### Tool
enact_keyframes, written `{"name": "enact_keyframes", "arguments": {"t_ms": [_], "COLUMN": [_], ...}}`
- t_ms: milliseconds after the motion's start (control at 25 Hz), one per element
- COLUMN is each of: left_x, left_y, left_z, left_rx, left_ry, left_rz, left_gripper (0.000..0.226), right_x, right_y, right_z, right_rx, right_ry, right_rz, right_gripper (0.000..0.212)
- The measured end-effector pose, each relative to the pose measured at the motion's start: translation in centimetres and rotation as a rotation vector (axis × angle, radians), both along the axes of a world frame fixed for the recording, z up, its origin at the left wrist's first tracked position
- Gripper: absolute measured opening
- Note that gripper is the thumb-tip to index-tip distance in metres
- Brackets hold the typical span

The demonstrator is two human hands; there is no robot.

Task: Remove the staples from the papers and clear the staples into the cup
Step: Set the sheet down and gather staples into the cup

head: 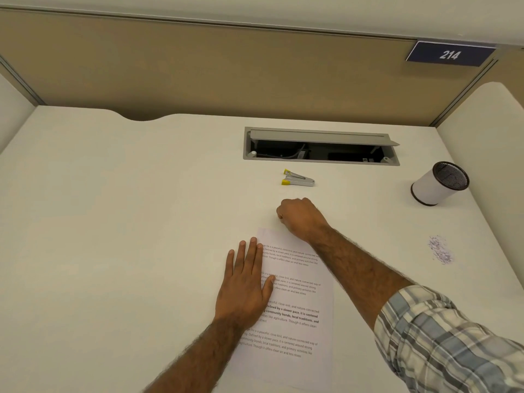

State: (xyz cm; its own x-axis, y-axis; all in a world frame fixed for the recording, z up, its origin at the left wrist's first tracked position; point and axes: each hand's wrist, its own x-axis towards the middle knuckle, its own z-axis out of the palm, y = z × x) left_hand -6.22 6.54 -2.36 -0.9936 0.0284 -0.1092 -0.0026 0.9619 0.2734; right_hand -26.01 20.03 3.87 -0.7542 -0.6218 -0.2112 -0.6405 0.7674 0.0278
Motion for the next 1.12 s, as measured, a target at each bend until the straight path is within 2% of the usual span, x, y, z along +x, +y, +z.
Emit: {"name": "enact_keyframes", "arguments": {"t_ms": [240, 480, 680, 800, 920, 1120], "left_x": [0.0, 0.0, 0.0, 0.0, 0.0, 0.0], "left_y": [0.0, 0.0, 0.0, 0.0, 0.0, 0.0], "left_z": [-0.2, -0.2, -0.1, -0.1, -0.2, -0.4], "left_rx": [-0.003, -0.004, 0.005, 0.007, 0.008, -0.002], "left_ry": [0.001, 0.011, 0.011, 0.017, 0.020, 0.033], "left_rz": [0.009, 0.000, 0.000, 0.000, 0.001, 0.001], "left_gripper": [0.076, 0.075, 0.075, 0.075, 0.075, 0.074], "right_x": [-1.1, -1.4, -0.9, -0.7, -0.2, 3.5], "right_y": [-0.6, -0.7, -0.3, 0.5, 1.7, 2.8], "right_z": [0.6, 0.8, 0.2, -0.3, -0.8, -1.8], "right_rx": [0.012, -0.046, -0.172, -0.358, -0.479, -0.196], "right_ry": [-0.133, -0.323, -0.353, -0.373, -0.288, 0.004], "right_rz": [-0.023, -0.163, -0.248, -0.350, -0.371, -0.097], "right_gripper": [0.016, 0.017, 0.010, 0.010, 0.024, 0.055]}}
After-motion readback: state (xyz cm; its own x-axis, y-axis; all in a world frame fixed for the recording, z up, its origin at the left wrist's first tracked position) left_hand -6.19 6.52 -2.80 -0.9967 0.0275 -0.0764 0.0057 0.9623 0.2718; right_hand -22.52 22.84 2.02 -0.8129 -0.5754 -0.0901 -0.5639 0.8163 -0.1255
